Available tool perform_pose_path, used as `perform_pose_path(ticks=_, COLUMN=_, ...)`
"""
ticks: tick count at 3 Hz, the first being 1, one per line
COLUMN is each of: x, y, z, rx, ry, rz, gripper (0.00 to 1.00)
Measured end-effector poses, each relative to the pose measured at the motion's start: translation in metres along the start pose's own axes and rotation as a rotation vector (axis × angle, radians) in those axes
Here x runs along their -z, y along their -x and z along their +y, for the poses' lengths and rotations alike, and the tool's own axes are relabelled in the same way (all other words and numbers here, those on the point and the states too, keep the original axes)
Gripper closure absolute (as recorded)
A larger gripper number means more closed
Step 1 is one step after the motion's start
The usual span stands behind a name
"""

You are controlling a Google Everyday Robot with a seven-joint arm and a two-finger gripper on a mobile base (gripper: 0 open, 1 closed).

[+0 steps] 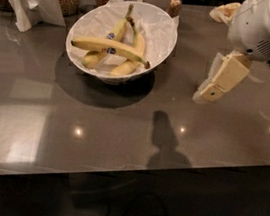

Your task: Pick banana from white bowl

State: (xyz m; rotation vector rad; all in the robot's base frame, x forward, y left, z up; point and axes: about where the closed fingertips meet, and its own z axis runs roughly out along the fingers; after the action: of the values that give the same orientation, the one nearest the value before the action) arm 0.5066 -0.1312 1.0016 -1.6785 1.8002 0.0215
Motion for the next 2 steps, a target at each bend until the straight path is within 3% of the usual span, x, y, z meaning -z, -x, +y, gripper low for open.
perform_pose_path(ticks=2, x=-0.035, y=0.083, z=-0.037, rx=0.083, ry=-0.021, rz=-0.194, gripper=0.0)
